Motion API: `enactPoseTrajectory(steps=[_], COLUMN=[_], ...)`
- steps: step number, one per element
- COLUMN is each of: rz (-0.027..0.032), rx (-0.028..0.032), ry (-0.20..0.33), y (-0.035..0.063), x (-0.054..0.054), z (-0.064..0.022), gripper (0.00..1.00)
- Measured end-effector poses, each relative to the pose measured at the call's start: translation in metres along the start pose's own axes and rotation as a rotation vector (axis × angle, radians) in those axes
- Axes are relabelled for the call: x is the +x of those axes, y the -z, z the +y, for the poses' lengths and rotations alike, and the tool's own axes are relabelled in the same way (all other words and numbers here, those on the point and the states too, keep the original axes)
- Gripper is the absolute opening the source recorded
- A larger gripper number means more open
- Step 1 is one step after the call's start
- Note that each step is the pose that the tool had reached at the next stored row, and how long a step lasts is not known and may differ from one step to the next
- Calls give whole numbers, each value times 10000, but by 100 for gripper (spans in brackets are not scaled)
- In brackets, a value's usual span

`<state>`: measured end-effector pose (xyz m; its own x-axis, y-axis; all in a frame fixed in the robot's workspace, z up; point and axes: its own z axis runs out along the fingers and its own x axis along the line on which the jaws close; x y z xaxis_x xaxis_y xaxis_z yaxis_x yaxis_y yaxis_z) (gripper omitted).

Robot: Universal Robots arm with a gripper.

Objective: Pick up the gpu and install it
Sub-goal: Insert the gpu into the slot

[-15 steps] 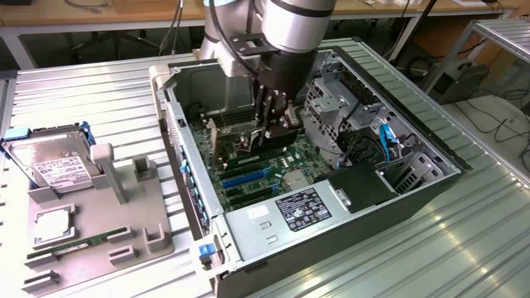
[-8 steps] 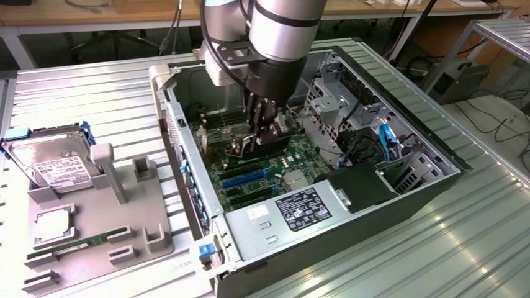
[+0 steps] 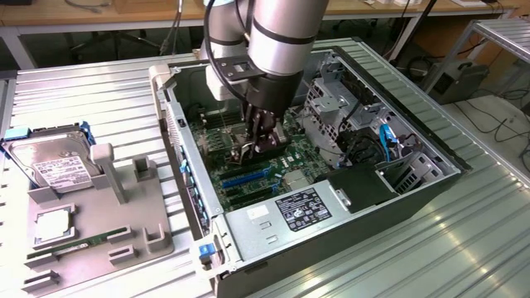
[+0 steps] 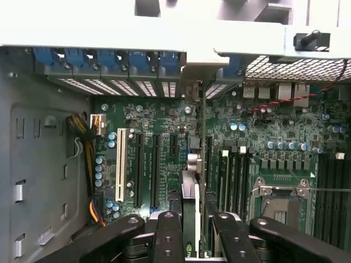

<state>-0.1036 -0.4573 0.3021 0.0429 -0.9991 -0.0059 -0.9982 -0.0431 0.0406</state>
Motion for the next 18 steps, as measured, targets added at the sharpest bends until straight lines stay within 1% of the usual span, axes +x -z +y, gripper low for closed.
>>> enactPoseTrajectory(steps=[18], rz=[0], rx=[0], ry=[8], y=[-340], x=[2], z=[-15], gripper=[26])
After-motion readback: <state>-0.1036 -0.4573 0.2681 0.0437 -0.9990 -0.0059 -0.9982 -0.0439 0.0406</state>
